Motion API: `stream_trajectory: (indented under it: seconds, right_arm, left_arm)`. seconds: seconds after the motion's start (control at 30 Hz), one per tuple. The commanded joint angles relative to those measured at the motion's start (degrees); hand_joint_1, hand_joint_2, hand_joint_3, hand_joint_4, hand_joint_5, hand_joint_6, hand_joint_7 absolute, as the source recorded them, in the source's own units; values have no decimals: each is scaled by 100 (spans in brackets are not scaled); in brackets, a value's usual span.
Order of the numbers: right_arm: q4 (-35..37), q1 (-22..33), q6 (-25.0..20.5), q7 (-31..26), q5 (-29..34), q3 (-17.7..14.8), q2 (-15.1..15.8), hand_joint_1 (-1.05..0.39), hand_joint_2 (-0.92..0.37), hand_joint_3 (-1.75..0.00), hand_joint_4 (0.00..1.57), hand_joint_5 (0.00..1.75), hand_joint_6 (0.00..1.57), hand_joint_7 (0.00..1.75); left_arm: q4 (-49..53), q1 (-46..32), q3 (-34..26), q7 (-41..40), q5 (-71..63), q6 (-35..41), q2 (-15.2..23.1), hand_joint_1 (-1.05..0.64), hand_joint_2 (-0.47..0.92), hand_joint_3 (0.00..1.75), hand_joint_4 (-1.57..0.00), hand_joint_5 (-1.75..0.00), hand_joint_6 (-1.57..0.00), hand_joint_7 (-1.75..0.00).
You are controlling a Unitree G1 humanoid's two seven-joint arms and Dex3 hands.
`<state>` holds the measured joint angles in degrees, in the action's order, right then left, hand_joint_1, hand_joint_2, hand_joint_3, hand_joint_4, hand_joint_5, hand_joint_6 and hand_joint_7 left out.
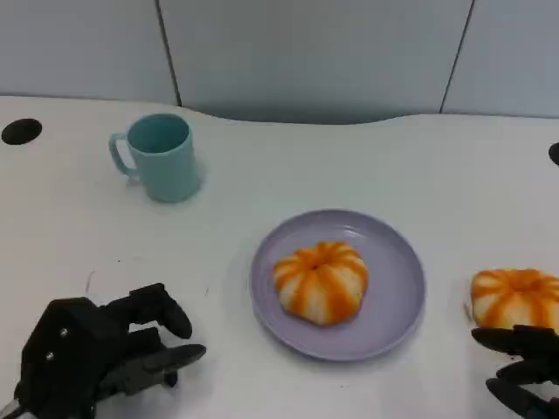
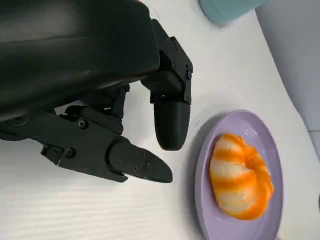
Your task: Grasp the bread from the table and place it into the plate.
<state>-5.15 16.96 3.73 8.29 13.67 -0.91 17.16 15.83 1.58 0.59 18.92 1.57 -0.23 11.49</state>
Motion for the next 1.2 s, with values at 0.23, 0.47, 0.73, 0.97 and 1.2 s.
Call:
stream_trajectory:
  seconds: [0.23, 0.47, 0.73, 0.97, 1.2]
  right_arm:
    - [68, -43, -24, 8, -64, -63, 94, -31, -92, -34, 59, 65, 75, 0]
    - [297, -83, 287, -8, -139, -84, 116, -31, -92, -34, 61, 64, 75, 0]
    - [381, -139, 276, 17, -171, -112, 119, -30, -92, -35, 60, 63, 75, 0]
    - [675, -278, 419, -76, -150, -103, 84, -30, -92, -33, 61, 63, 76, 0]
    - [808, -363, 376, -95, -186, -121, 72, -29, -92, -33, 62, 64, 76, 1]
  left_arm:
    - [204, -71, -138, -484, -16, -461, -241, -26, 89, 4, -78, -175, -58, -175]
    - [211, -36, -125, -566, -24, -339, -221, -25, 89, 4, -78, -175, -59, -175]
    - [391, 68, -135, -567, -32, -459, -271, -22, 90, 5, -77, -175, -58, -175]
    - [810, 245, -178, -559, -19, -708, -331, -25, 88, 4, -78, -175, -58, -175]
    - [1017, 364, -129, -673, -170, -751, -348, -27, 87, 3, -79, -175, -59, -175]
